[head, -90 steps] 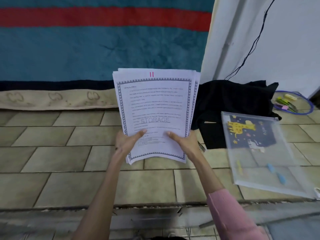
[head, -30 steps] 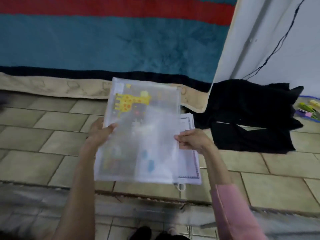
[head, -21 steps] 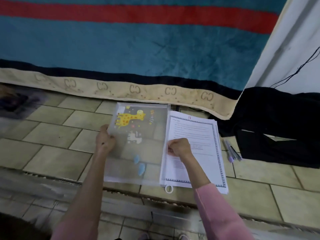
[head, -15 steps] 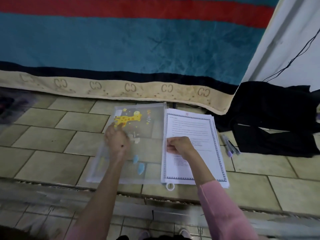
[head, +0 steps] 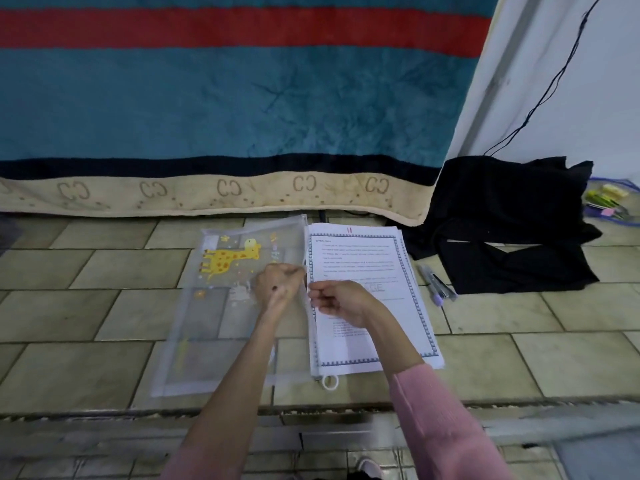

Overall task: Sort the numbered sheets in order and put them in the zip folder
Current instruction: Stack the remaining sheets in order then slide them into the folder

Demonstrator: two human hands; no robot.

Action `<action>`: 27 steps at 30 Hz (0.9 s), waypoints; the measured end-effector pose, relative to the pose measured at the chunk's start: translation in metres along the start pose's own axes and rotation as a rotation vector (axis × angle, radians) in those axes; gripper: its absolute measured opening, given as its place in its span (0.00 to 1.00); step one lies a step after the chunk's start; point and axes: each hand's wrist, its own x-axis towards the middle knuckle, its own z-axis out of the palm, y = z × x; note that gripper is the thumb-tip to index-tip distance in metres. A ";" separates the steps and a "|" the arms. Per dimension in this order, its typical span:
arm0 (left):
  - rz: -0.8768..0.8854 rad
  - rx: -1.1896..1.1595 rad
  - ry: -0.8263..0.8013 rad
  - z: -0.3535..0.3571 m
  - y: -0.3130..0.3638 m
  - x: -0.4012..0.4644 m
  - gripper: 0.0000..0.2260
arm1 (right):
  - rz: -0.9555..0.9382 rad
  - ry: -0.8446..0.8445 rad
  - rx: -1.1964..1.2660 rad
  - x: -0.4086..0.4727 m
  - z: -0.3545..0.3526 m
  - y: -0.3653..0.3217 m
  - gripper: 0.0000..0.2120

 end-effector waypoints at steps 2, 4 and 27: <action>-0.019 -0.060 -0.030 -0.002 0.001 0.000 0.07 | 0.007 0.006 -0.030 0.001 0.002 -0.001 0.11; -0.062 -0.105 -0.008 -0.003 -0.003 0.001 0.07 | 0.003 0.008 -0.072 0.003 0.004 0.000 0.08; 0.844 0.591 -0.107 -0.059 0.052 0.036 0.08 | -0.312 0.065 -0.347 -0.019 -0.012 -0.067 0.05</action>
